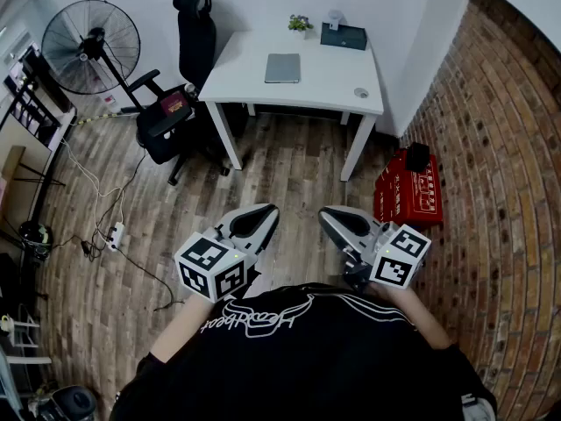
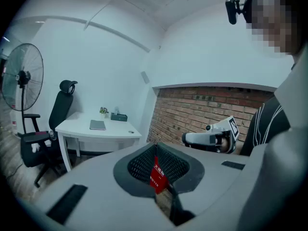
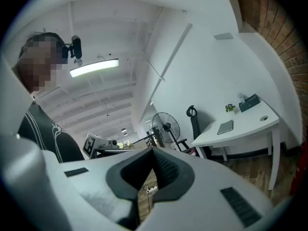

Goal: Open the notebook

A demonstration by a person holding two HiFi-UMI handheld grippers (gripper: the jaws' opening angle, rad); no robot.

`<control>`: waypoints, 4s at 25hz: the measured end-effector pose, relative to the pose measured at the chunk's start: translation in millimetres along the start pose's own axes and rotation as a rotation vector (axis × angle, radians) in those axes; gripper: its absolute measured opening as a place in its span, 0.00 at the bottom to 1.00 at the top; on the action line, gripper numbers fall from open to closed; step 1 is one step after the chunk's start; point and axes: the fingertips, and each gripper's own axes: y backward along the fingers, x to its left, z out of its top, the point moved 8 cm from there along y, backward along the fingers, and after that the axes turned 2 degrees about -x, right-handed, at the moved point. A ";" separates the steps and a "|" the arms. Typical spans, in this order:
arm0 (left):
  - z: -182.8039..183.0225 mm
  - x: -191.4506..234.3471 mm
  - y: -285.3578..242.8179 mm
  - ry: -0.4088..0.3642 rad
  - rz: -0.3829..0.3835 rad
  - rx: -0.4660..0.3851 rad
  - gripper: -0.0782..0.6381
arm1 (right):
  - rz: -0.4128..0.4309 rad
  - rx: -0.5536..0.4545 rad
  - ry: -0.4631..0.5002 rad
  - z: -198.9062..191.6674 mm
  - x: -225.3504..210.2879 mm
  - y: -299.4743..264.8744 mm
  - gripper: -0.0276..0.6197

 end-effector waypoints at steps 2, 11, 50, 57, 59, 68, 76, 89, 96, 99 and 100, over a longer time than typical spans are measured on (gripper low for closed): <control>-1.4 -0.9 -6.6 0.000 0.005 -0.002 0.17 | 0.000 -0.001 0.003 0.8 -6.1 4.7 0.05; -7.6 -0.3 -36.8 -0.003 0.037 0.006 0.17 | 0.029 -0.002 0.001 -5.3 -23.6 27.9 0.05; 76.7 324.4 -310.6 -0.065 0.005 0.155 0.47 | -0.206 0.022 -0.137 90.4 -328.2 -182.2 0.05; 81.0 350.8 -344.9 -0.080 0.029 0.186 0.47 | -0.212 0.023 -0.155 100.2 -363.6 -197.3 0.05; 79.9 358.0 -357.5 -0.073 0.038 0.198 0.47 | -0.216 0.018 -0.166 104.6 -380.1 -198.1 0.05; 94.3 384.2 -419.7 -0.079 0.094 0.251 0.47 | -0.168 0.047 -0.206 132.7 -457.1 -216.2 0.05; 94.2 401.0 -478.0 -0.101 0.128 0.320 0.47 | -0.147 0.069 -0.204 161.7 -519.4 -220.7 0.05; 46.9 433.4 -529.0 -0.165 0.193 0.474 0.47 | -0.096 0.155 -0.177 176.6 -575.1 -235.3 0.05; 29.9 438.5 -543.5 -0.271 0.216 0.518 0.47 | -0.083 0.217 -0.208 160.2 -584.3 -239.7 0.05; 22.8 439.9 -545.9 -0.287 0.222 0.548 0.47 | -0.081 0.225 -0.215 158.3 -584.2 -242.2 0.05; 21.4 440.2 -546.1 -0.293 0.223 0.557 0.47 | -0.075 0.224 -0.215 158.7 -583.5 -244.4 0.05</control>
